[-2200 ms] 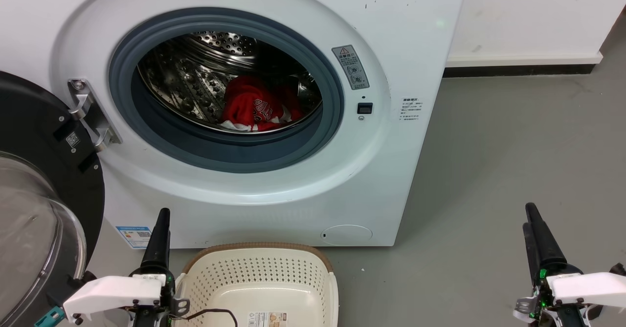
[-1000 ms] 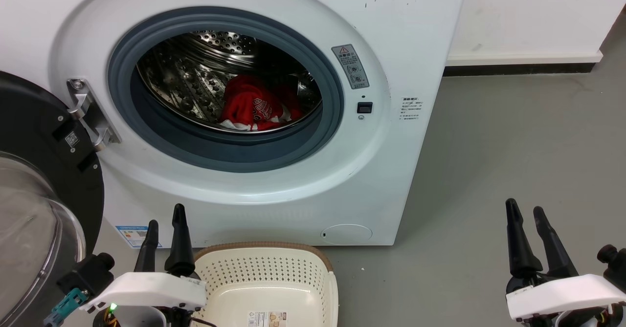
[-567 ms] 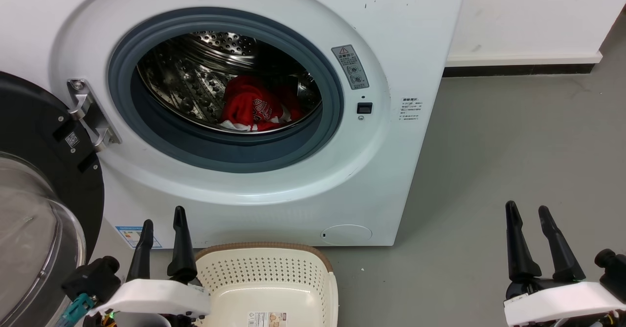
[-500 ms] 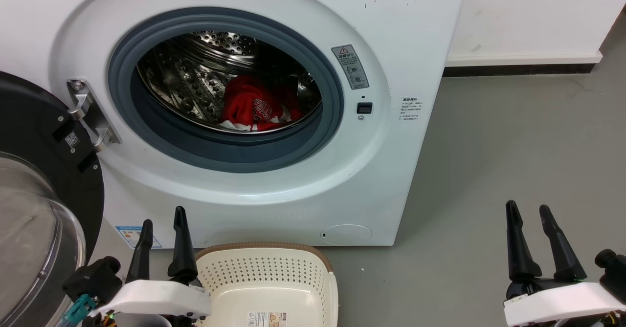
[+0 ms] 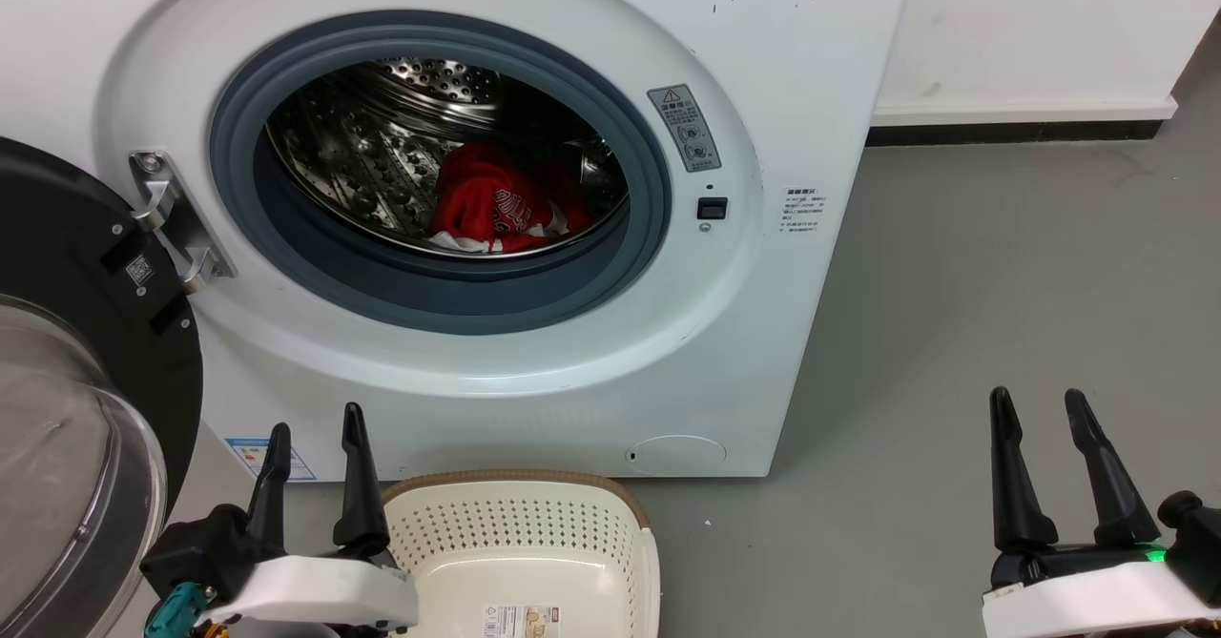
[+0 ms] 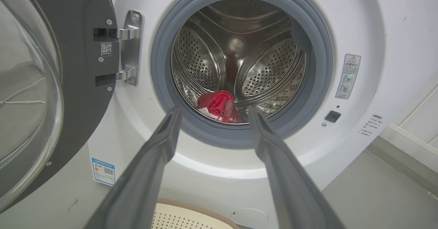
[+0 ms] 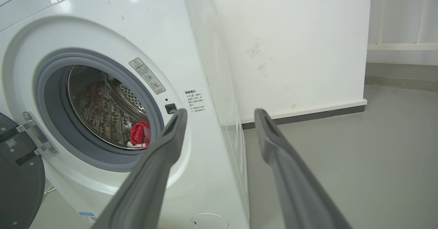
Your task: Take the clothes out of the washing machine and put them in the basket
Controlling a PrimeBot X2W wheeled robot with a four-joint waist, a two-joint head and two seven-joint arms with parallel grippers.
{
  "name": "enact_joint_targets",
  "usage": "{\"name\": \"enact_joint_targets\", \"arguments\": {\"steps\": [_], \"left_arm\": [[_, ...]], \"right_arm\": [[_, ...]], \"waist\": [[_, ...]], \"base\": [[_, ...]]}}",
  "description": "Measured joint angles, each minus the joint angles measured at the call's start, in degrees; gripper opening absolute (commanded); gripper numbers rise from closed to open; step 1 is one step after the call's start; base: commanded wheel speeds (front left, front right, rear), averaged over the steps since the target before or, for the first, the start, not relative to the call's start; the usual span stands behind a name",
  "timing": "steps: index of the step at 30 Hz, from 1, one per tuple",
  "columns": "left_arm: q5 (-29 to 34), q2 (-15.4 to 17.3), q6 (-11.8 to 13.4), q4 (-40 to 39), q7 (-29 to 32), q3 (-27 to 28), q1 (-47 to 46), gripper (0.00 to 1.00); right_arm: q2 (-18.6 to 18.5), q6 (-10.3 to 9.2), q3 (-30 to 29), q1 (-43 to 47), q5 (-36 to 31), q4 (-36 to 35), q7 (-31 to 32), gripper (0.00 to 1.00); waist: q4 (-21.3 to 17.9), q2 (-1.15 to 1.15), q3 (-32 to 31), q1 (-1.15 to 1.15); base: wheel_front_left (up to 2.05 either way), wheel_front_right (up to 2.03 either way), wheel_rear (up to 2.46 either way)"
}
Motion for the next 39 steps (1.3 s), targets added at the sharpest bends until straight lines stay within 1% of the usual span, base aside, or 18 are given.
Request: {"name": "enact_joint_targets", "arguments": {"steps": [11,26,39], "left_arm": [[5.3,0.0,0.1,-0.2,-1.4,-0.6,0.7,1.0],[11.0,0.0,-0.7,-0.5,-3.1,-0.6,1.4,1.0],[15.5,0.1,-1.5,0.5,-4.5,-0.6,2.0,1.0]], "right_arm": [[0.0,0.0,0.4,1.1,-5.0,-1.6,-1.3,1.0],[0.0,0.0,0.9,2.2,-11.4,-3.4,-3.1,1.0],[-0.1,0.0,1.6,3.3,-15.4,-4.2,-4.4,1.0]], "waist": [[0.0,0.0,0.2,0.0],[0.1,0.0,0.1,0.0],[0.0,0.0,0.2,0.0]], "base": [[0.0,0.0,0.0],[0.0,0.0,0.0],[0.0,0.0,0.0]]}}
